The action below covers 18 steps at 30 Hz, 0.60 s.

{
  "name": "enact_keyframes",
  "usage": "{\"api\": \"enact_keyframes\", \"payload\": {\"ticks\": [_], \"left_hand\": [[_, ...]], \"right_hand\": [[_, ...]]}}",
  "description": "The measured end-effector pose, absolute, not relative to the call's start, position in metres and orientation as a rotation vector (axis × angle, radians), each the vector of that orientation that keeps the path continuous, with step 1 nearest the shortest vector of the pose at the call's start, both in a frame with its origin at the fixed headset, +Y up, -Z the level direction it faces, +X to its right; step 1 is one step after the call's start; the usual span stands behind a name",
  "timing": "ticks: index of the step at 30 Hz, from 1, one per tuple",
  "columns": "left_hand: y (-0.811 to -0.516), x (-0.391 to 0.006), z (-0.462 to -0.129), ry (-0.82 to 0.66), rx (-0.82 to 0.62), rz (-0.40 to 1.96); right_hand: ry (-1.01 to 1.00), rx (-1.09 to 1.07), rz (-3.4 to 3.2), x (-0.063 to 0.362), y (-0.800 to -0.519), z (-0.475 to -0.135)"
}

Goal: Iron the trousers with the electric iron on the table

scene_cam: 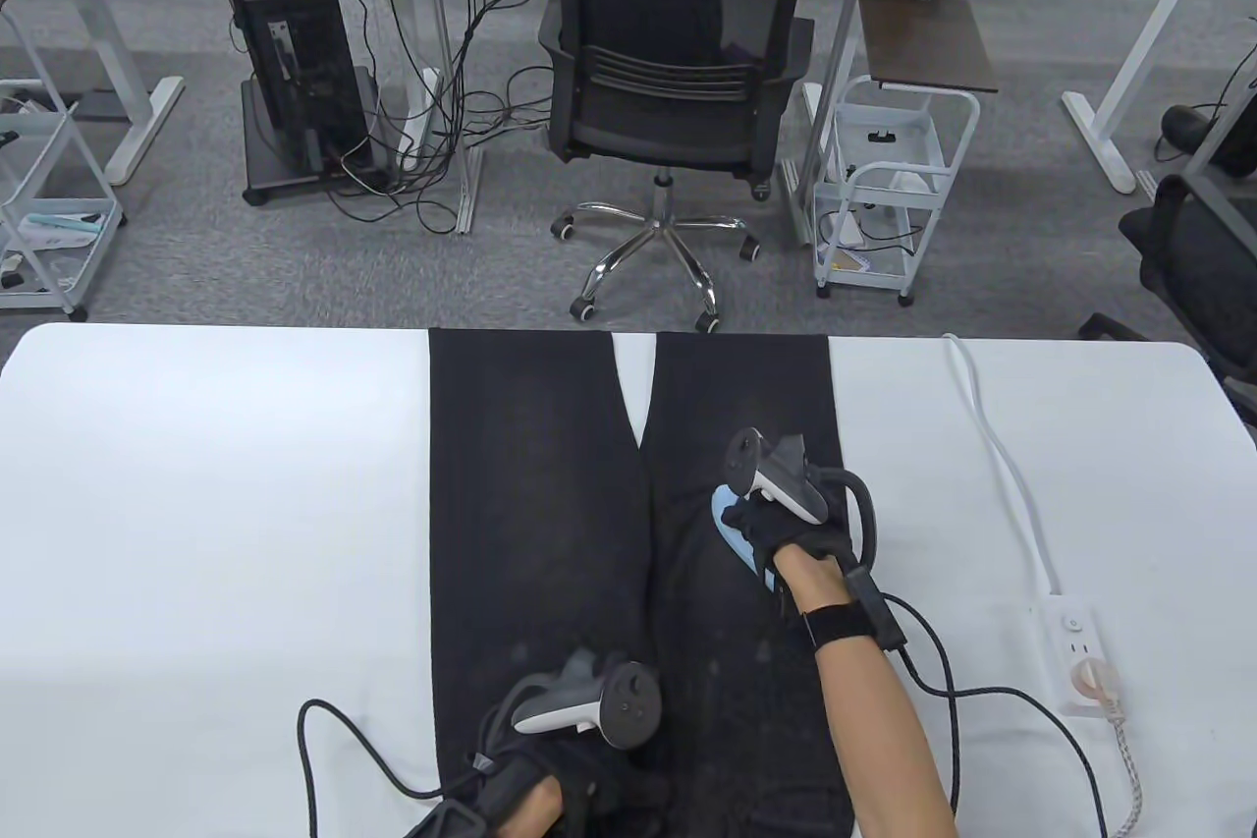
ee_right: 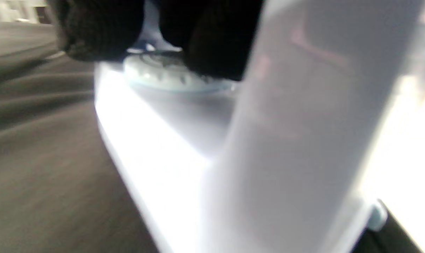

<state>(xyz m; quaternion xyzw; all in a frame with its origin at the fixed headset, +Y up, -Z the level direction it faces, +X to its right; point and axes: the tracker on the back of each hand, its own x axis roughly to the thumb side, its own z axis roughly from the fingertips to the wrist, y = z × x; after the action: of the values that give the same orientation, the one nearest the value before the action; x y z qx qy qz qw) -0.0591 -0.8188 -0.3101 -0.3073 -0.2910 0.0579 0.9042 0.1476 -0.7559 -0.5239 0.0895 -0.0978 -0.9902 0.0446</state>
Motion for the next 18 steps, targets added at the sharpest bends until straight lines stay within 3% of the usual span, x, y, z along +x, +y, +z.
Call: {"api": "enact_keyframes", "payload": {"ticks": [5,10,14,18], "left_hand": [[-0.819,-0.059,-0.311,-0.595,-0.640,0.121],[-0.819,-0.060,-0.311,-0.591,-0.647,0.127],[-0.819,-0.061,-0.311,-0.587,-0.650,0.129],[-0.819,-0.062,-0.311,-0.583,-0.649,0.132]], "right_hand": [[-0.372,0.407,-3.051,0.151,-0.757,-0.523],[-0.486,0.362,-3.111,0.148,-0.757,-0.498],[-0.548,0.232,-3.126,0.136,-0.755,-0.456],[-0.599,-0.030,-3.091,0.120,-0.755,-0.402]]}}
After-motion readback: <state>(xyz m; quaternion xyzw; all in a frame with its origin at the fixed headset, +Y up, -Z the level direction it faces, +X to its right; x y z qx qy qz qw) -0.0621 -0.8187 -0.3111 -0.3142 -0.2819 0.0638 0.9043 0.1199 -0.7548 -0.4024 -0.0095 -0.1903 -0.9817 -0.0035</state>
